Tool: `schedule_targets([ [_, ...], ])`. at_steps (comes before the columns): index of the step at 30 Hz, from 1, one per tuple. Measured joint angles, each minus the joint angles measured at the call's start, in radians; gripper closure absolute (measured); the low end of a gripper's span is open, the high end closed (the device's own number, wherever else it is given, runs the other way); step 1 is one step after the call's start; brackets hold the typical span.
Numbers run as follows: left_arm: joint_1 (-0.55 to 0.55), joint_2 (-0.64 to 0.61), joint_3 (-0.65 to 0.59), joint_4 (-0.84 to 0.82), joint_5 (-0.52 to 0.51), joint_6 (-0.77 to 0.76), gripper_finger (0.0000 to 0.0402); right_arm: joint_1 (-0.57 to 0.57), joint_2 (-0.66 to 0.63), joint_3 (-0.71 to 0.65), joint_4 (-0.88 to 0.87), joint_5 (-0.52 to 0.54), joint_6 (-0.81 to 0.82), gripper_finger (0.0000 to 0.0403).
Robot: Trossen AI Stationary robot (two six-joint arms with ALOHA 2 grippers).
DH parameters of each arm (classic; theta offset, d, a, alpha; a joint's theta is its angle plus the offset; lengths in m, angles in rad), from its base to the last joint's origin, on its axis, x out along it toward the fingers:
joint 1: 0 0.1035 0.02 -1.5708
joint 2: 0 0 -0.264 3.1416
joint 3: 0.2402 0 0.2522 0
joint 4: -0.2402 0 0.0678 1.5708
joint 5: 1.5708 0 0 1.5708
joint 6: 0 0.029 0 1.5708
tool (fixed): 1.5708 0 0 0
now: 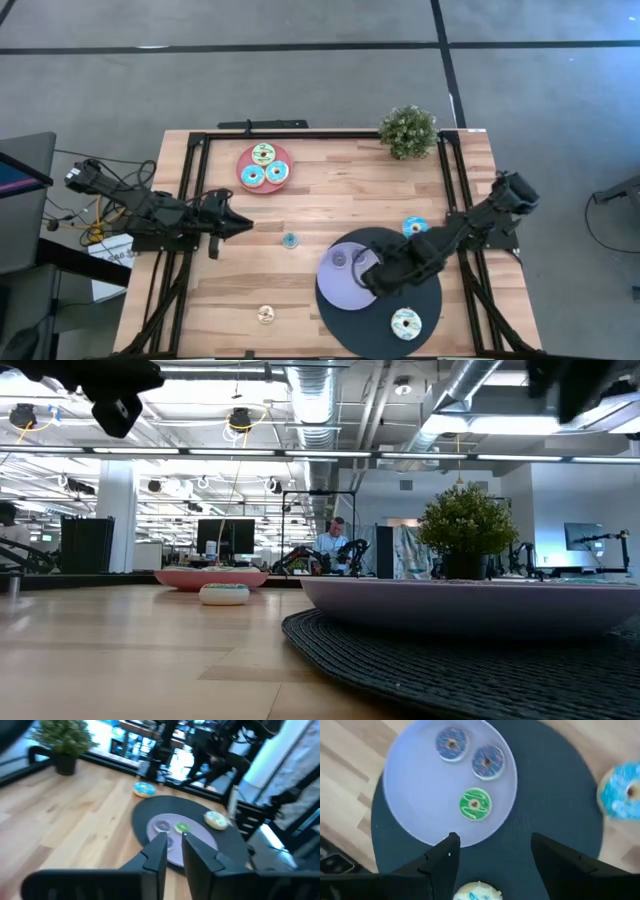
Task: Pick & Place donuts
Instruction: Put the large blue donut on the pink plate
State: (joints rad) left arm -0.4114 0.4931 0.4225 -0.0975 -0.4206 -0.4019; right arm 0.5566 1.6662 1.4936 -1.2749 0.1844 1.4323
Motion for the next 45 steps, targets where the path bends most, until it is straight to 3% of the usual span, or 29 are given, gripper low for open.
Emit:
schedule_targets([
  [7, 0.0, 0.011, 0.0, 0.0, -0.107, -0.001, 0.0312, 0.041, -0.109, -0.211, 0.117, 0.009, 0.168, 0.0168],
  [13, 0.0, 0.011, 0.0, 0.002, -0.123, -0.009, 0.0299, -0.021, -0.109, -0.244, -0.044, 0.001, 0.144, 0.0168],
  [17, 0.0, 0.011, 0.0, 0.001, -0.123, -0.046, 0.0297, -0.117, -0.156, -0.324, -0.055, -0.016, -0.006, 0.0168],
  [30, 0.0, 0.011, 0.0, 0.0, -0.145, -0.037, 0.0297, -0.536, -0.505, -0.814, 0.184, -0.11, -0.462, 0.0168],
  [37, 0.0, 0.011, 0.0, 0.0, -0.145, -0.041, 0.0297, -0.706, -0.563, -0.903, 0.224, -0.173, -0.636, 0.0168],
  [45, 0.0, 0.011, 0.0, -0.001, -0.222, -0.073, 0.0297, -0.727, -0.553, -0.94, 0.285, -0.207, -0.731, 0.0168],
])
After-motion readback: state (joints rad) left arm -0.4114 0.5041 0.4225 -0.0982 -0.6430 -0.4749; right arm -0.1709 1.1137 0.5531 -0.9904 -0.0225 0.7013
